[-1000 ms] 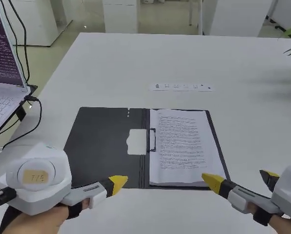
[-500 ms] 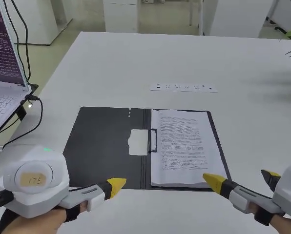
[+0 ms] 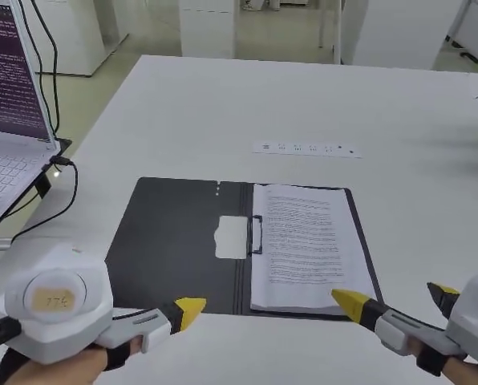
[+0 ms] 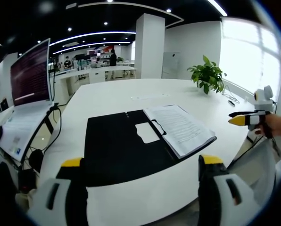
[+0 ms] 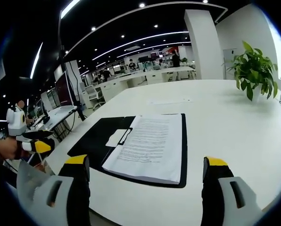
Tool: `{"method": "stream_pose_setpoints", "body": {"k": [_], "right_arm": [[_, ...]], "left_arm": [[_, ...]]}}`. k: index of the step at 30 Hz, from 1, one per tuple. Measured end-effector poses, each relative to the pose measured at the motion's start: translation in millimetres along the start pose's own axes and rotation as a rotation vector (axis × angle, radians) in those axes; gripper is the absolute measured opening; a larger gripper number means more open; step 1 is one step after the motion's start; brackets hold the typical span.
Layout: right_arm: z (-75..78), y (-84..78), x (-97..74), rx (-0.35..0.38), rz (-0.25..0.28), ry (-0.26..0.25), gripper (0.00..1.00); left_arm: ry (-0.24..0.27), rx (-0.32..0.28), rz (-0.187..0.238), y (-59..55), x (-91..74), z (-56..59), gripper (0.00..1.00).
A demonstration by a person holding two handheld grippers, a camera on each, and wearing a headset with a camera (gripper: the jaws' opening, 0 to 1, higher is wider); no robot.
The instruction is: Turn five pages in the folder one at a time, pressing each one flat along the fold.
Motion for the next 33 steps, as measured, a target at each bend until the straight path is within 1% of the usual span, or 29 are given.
{"method": "stream_pose_setpoints", "body": {"k": [10,15,20,33], "right_arm": [[-4.9,1.1,6.1,-0.016,-0.014,0.031,1.0],[-6.1,1.1,7.5,-0.017,-0.013,0.039,1.0],[-3.4,0.1,4.5,-0.011,-0.012,0.034,1.0],[5.9,-1.8,-4.2,0.014,0.0,0.005,1.0]], "left_arm": [[0.028,-0.018,0.005,-1.9,-8.3,-1.1,0.99],[0.036,-0.018,0.001,-3.3,-8.7,-2.1,0.99],[0.031,-0.014,-0.002,-2.1,-5.5,-0.4,0.99],[-0.011,0.017,-0.011,4.8,9.7,9.2,0.99]]}}
Point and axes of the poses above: the centre of the closed fingertips' face, and the gripper's own axes: x roughly forward along the fingers, z roughly to its right, y roughly out of its top, the point moved 7 cm from there along -x, roughly backward along the fingers, and after that the axes turned 9 degrees about x, right-handed, at the moved point
